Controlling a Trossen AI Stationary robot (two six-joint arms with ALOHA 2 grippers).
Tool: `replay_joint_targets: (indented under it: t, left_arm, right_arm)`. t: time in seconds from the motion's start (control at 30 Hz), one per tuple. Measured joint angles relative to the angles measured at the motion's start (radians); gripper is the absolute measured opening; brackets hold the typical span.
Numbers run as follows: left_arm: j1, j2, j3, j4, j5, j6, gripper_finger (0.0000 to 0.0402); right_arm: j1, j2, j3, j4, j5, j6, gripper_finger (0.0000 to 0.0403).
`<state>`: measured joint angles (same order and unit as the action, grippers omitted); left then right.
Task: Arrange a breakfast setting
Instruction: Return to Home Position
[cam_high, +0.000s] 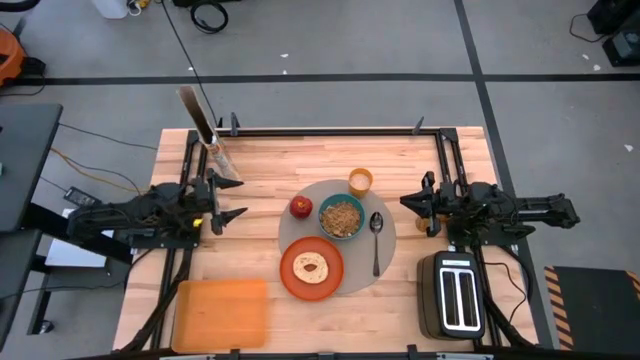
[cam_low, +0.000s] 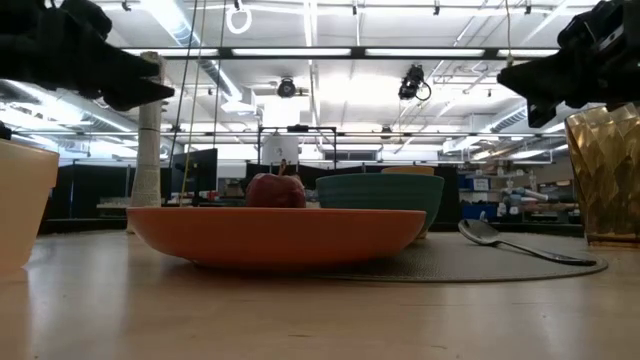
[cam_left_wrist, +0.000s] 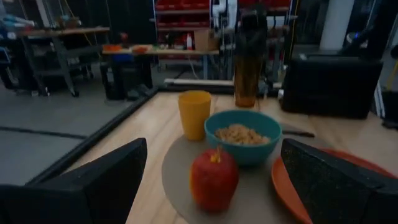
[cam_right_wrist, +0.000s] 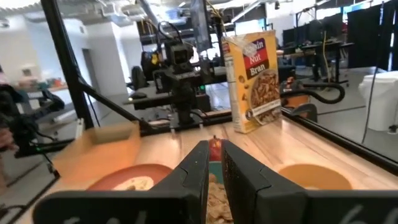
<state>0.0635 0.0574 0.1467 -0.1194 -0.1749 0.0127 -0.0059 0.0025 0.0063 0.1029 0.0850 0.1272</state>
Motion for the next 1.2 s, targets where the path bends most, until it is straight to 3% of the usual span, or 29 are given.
replay_joint_targets:
  t: [0.33,0.6,0.77,1.2]
  left_arm:
    - [-0.001,-0.054,-0.095,0.056,-0.004,-0.049,0.038]
    - [-0.002,-0.053,-0.101,0.089,-0.036,0.004,0.038]
    - [-0.018,-0.053,-0.105,0.095,0.023,0.055,0.038]
    - [-0.023,-0.051,-0.136,0.164,0.043,0.134,0.038]
  right_arm:
    - [0.0,0.0,0.0,-0.001,0.0,-0.042,0.005]
    - [0.0,0.003,0.0,0.0,0.0,-0.046,0.005]
    - [0.0,0.006,0.0,-0.011,0.0,-0.068,0.005]
    - [0.0,0.006,0.001,-0.074,-0.007,-0.112,0.005]
